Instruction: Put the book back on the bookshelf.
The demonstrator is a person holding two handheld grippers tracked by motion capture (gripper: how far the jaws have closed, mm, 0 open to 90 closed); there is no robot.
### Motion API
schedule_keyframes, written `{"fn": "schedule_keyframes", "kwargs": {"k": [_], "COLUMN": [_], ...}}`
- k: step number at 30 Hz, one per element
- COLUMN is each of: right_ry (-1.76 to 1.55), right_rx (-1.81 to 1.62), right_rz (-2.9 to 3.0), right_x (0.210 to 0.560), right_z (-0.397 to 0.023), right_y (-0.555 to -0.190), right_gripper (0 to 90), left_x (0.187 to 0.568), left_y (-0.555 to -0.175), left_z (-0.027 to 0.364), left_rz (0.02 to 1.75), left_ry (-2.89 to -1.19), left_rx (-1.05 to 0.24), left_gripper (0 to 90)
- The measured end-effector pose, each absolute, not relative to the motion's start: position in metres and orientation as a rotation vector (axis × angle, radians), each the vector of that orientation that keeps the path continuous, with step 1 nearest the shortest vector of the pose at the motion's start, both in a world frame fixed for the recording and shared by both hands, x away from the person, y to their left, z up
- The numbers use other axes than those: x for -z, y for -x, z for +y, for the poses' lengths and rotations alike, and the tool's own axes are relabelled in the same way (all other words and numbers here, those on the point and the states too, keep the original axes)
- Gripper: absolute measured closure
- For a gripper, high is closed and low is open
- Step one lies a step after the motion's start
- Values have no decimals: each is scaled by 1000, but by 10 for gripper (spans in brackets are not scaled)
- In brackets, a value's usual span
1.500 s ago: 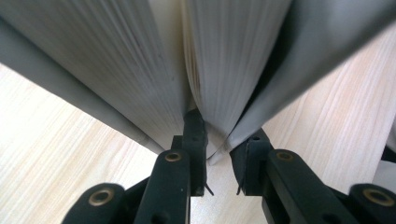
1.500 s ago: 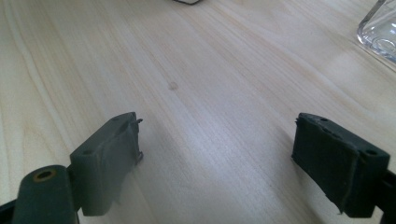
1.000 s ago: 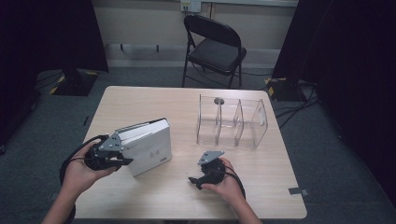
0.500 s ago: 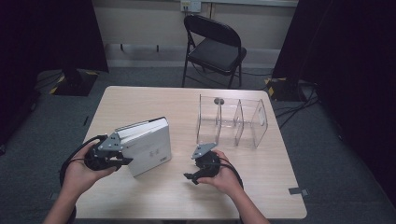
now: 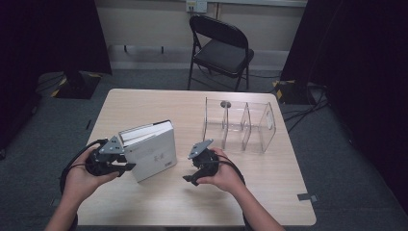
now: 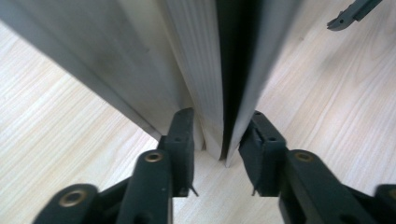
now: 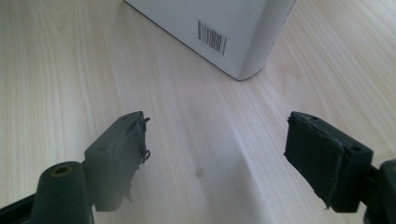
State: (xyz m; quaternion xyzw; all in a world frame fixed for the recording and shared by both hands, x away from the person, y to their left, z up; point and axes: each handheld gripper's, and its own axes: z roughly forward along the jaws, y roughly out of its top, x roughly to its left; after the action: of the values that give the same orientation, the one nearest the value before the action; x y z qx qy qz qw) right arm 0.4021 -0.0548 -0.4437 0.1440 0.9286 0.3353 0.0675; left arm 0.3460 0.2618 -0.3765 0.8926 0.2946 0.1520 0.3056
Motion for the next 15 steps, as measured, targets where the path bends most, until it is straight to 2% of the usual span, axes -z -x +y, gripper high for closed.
{"fn": "schedule_keyframes", "kwargs": {"k": [6, 15], "right_ry": [-421, -411], "right_rx": [-1015, -1029], "right_rz": [2817, 2831], "right_x": [434, 421], "right_z": [-50, -44], "right_y": [-408, -415], "right_gripper": [197, 202], "left_x": [381, 390], "left_y": [-343, -338], "left_z": [267, 274], "left_rz": [825, 840], "left_ry": [-2333, -2282], "left_rx": [-409, -390], "left_gripper": [508, 413]}}
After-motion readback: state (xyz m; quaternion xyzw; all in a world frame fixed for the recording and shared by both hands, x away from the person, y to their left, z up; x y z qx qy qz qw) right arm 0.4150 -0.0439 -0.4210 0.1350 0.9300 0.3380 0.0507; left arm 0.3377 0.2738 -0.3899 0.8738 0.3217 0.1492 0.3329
